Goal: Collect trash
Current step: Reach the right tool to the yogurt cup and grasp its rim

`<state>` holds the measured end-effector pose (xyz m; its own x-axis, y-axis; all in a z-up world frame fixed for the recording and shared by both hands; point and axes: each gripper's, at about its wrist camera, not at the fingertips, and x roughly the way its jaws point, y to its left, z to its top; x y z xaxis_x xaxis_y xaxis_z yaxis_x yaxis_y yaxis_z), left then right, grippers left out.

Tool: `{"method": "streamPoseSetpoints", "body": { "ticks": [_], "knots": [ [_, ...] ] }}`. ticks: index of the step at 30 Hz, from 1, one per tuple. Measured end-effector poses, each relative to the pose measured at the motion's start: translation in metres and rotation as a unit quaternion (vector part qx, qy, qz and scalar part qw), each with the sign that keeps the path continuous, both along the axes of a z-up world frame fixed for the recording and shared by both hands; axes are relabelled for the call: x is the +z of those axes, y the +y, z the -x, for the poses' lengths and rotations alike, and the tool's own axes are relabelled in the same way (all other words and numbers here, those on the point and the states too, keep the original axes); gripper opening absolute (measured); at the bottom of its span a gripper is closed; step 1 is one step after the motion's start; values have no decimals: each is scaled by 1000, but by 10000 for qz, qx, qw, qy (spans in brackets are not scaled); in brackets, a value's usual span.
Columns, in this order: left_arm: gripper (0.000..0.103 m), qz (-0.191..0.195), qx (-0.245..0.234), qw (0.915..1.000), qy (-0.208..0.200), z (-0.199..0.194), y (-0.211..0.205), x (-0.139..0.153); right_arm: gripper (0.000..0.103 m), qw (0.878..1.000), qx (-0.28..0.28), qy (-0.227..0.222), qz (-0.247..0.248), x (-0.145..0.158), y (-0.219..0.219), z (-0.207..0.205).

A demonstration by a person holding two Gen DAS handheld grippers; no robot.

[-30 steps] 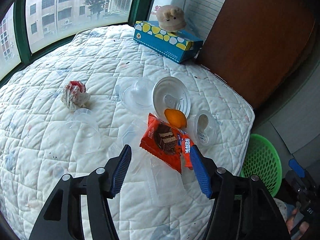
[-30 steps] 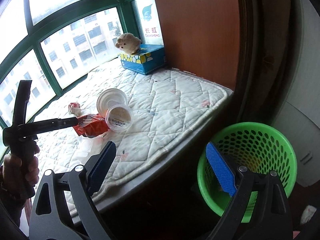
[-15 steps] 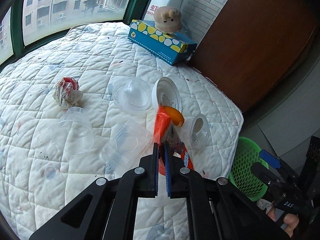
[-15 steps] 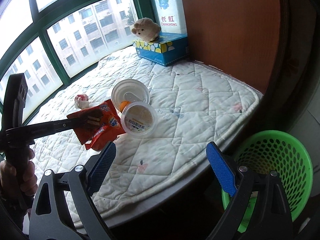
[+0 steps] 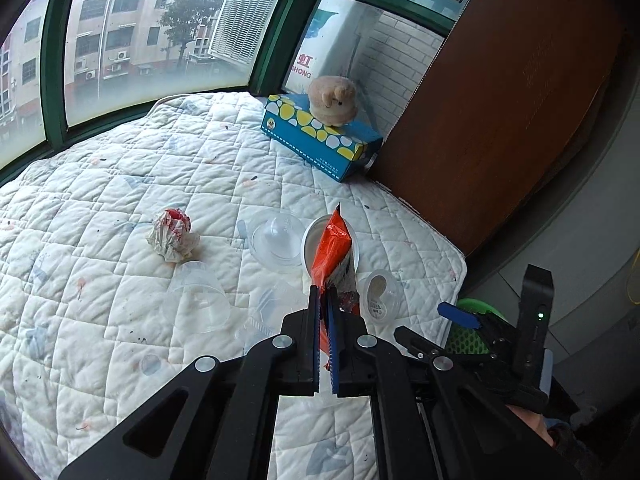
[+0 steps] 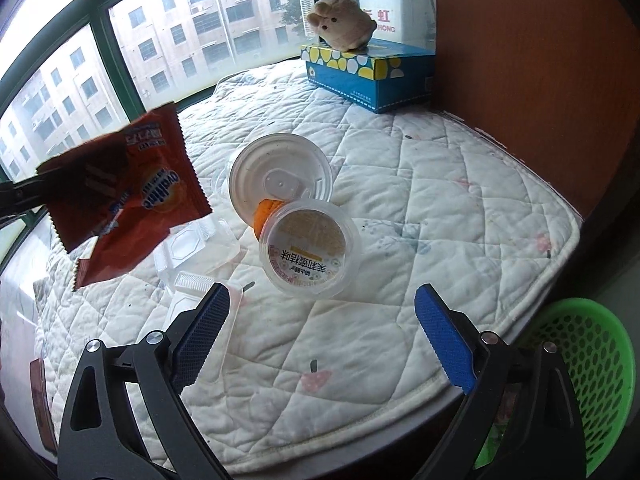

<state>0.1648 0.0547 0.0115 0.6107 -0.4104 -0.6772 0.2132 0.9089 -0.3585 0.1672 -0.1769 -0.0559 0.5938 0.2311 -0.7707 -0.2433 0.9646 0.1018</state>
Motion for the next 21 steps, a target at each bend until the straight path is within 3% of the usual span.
{"method": "streamPoseSetpoints", "body": {
  "ticks": [17, 21],
  "knots": [
    [4, 45, 4, 10000, -54, 0, 10, 6, 93, 9991, 54, 363, 209, -34, 14, -48],
    [4, 34, 5, 10000, -37, 0, 9, 6, 77, 9991, 62, 401, 123, -33, 12, -50]
  ]
}}
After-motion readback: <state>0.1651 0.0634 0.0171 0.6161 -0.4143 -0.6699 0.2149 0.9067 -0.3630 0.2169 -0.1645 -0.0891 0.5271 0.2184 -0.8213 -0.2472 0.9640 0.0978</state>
